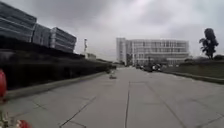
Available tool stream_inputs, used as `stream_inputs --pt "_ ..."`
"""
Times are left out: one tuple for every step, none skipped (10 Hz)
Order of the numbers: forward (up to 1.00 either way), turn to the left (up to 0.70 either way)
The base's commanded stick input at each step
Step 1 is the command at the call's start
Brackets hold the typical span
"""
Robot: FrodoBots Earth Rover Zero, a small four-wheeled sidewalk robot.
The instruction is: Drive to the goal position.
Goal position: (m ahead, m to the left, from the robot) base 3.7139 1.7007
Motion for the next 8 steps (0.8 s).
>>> stream_inputs --pt "0.7 0.0" --pt "0.7 0.0" --pt "0.7 0.0" --pt "0.7 0.0" --pt "0.7 0.0" --pt "0.7 0.0" --pt "0.7 0.0" --pt "0.7 0.0"
